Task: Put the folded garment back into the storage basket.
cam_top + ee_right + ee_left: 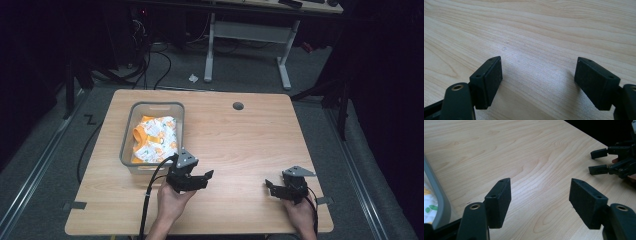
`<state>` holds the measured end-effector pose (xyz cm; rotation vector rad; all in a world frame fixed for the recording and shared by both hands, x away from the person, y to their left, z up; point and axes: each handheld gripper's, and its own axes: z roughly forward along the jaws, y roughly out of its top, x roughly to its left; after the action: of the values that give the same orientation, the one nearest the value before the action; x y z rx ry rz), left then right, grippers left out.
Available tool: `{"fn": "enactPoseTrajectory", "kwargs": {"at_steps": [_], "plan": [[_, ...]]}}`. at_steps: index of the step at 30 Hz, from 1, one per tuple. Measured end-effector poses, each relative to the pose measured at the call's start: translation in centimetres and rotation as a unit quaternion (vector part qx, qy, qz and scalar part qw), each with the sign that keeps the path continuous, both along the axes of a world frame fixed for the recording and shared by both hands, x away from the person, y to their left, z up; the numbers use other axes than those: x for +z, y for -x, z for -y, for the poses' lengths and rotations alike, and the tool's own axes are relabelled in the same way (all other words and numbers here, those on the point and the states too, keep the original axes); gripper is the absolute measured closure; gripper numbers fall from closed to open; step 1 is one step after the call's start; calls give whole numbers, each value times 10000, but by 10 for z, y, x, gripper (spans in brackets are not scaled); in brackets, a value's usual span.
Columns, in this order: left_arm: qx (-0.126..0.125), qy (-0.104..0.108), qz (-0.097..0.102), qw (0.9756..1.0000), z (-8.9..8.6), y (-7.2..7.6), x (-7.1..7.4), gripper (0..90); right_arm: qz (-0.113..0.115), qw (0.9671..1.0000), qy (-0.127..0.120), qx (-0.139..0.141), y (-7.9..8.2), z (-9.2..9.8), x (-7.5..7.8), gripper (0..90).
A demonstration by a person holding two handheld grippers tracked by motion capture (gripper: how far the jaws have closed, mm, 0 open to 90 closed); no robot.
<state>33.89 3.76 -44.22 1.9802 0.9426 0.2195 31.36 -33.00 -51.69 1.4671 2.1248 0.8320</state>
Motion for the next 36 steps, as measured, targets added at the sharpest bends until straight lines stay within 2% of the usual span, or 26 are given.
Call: {"fn": "enactPoseTrajectory", "kwargs": {"at_steps": [10, 16, 19, 24, 36], "plan": [[-1, -30, -102, 9999, 4, -3, -10, 344, 1, 10000, 0, 0, 0, 0, 0, 227], [-33, -166, -117, 9998, 8, -5, -15, 345, 0, 10000, 0, 0, 0, 0, 0, 227], [-42, -162, -136, 9998, 9, -6, -17, 345, 1, 10000, 1, 1, 0, 0, 0, 227], [-27, -188, -253, 9995, 11, -9, -26, 346, 1, 10000, 1, 1, 0, 0, 0, 227], [7, -303, -390, 9988, 15, -14, -40, 349, 0, 10000, 0, 0, 0, 0, 0, 227]]}}
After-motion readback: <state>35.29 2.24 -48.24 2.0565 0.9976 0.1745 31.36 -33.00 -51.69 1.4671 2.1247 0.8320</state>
